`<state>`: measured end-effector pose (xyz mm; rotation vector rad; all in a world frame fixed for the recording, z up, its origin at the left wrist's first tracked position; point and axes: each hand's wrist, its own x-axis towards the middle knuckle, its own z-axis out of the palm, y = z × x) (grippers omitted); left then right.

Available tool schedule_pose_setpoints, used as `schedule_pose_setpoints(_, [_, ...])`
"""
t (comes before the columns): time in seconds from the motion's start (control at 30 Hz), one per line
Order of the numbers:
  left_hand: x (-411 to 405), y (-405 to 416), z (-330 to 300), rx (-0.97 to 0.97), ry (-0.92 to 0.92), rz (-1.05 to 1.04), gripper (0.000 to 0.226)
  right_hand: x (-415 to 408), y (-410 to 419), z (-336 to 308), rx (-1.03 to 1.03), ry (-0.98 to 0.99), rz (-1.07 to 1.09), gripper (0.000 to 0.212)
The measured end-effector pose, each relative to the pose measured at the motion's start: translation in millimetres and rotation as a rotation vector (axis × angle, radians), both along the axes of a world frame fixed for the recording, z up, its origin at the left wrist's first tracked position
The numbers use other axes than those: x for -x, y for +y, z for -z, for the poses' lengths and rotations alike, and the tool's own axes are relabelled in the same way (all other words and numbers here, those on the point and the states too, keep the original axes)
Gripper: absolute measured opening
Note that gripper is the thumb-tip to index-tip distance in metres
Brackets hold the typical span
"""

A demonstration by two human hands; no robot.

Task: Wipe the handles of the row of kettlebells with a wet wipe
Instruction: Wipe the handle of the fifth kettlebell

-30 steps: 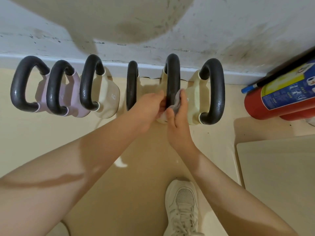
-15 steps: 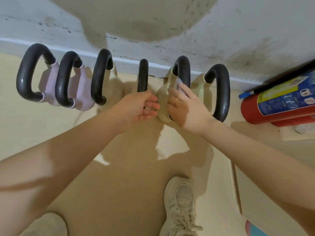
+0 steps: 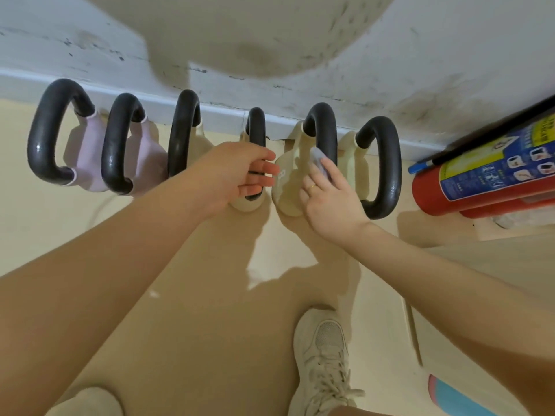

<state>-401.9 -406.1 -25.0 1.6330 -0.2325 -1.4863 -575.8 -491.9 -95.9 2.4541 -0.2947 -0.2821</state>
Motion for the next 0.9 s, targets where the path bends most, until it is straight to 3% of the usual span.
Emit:
schedule_pose_setpoints(0.07, [2.8,3.1,2.3,-0.012,-0.008,0.036,0.026,-0.6,4.4,-1.3,-0.008,0.006,0.018,0.037])
schedule_pose_setpoints(0.17, [9.3,8.3,8.1,-0.037,-0.047,0.087,0.025,14.6,6.5,1.7,0.008,0.162,-0.123,0.035])
schedule_pose_setpoints(0.23, [13.2,10.5,12.2,-0.040,-0.083,0.127,0.019,16.3,-8.9,-2.8,-0.051,-0.025,-0.128,0.032])
schedule_pose_setpoints(0.3, [18.4,10.5,15.8,-0.039,-0.110,0.135,0.021,12.8,-20.2,-5.3,-0.174,-0.265,0.020,0.034])
schedule_pose_setpoints(0.37, [28.5,9.7,19.6,-0.026,-0.110,0.128,0.024,5.8,-24.0,-4.1,-0.422,-0.461,0.150,0.041])
schedule_pose_setpoints(0.5, [60.2,0.4,30.0,0.090,-0.160,0.179,0.034,-16.8,-27.0,-0.9,-1.285,-0.876,0.651,0.056])
schedule_pose_setpoints(0.57, [73.8,-8.5,33.7,0.135,-0.265,0.233,0.039,-20.2,-21.4,-6.6,-1.552,-1.089,0.899,0.044])
schedule_pose_setpoints(0.63, [83.9,-15.4,35.1,0.161,-0.436,0.302,0.038,-13.2,-12.2,-10.4,-1.728,-1.182,0.975,0.023])
schedule_pose_setpoints(0.67, [87.6,-17.3,36.6,0.172,-0.486,0.303,0.035,-10.7,-10.8,-12.3,-1.808,-1.205,1.001,0.022])
schedule_pose_setpoints(0.73, [92.3,-19.1,39.5,0.194,-0.523,0.272,0.029,-14.8,-15.9,-17.2,-1.888,-1.253,1.115,0.024])
schedule_pose_setpoints(0.8, [93.5,-20.7,39.3,0.194,-0.562,0.258,0.032,-25.6,-23.8,-20.8,-1.831,-1.309,1.246,0.020])
schedule_pose_setpoints(0.9, [90.5,-23.4,43.3,0.145,-0.624,0.256,0.030,-19.9,-11.6,-16.6,-1.789,-1.236,1.143,0.024])
